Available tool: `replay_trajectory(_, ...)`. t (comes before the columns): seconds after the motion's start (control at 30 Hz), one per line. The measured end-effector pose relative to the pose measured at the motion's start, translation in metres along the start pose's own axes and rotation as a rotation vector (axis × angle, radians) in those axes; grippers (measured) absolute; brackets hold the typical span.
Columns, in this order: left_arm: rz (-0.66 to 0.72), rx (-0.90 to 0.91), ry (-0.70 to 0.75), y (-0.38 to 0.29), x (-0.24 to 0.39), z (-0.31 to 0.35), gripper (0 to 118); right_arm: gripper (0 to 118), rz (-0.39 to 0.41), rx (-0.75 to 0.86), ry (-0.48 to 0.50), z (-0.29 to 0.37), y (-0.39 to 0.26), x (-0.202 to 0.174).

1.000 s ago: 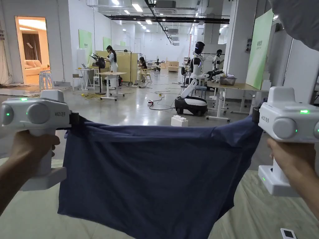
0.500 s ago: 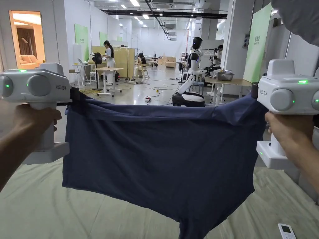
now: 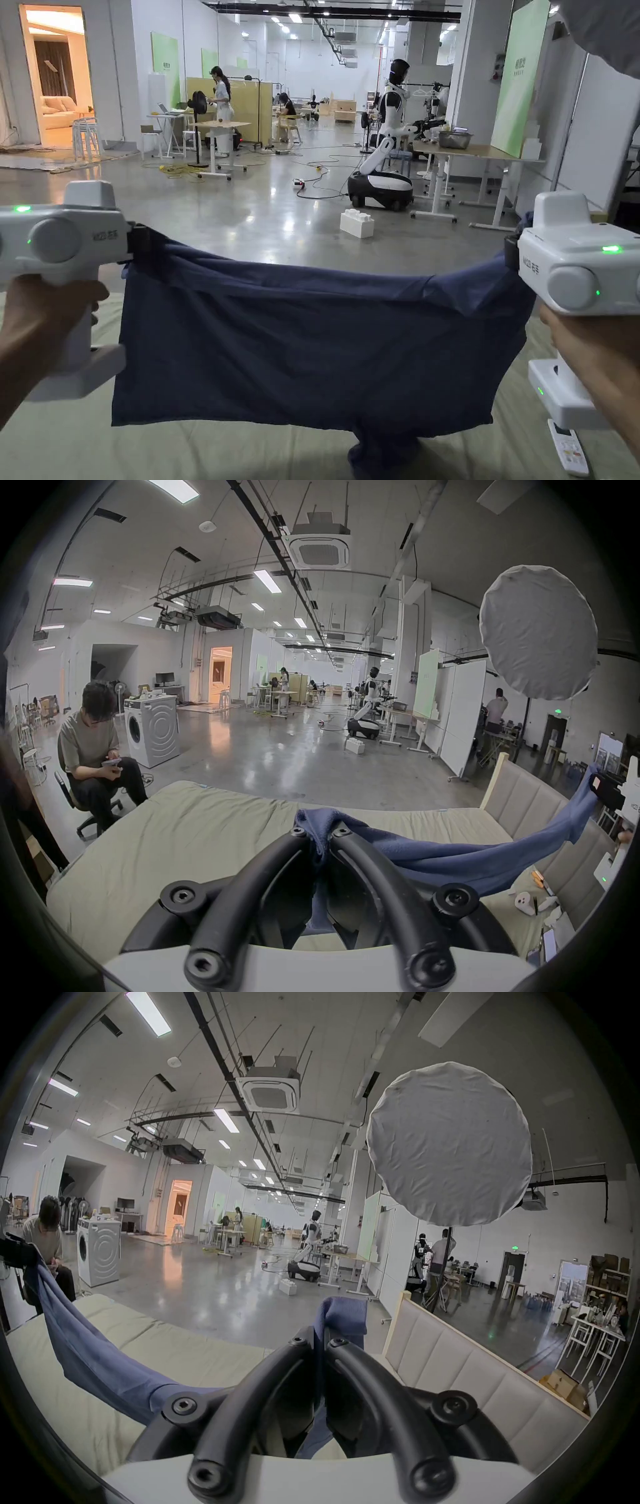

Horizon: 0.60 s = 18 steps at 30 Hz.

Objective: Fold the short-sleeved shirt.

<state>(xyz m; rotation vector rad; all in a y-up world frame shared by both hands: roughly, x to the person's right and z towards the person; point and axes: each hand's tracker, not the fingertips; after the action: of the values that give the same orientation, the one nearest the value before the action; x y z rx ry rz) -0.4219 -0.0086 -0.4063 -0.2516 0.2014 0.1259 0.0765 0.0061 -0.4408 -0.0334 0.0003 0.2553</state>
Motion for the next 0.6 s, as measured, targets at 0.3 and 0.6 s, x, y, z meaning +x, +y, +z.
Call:
replay_trajectory(0.3, -0.031, -0.004, -0.05, -0.066, -0.023, 0.096, 7, 5, 0.023, -0.026, 0.019, 0.097, -0.038, 0.01)
replay_trajectory(0.6, 0.026, -0.208, -0.066, -0.194, -0.035, 0.152, 7, 5, 0.074, -0.261, 0.094, 0.166, -0.134, -0.007)
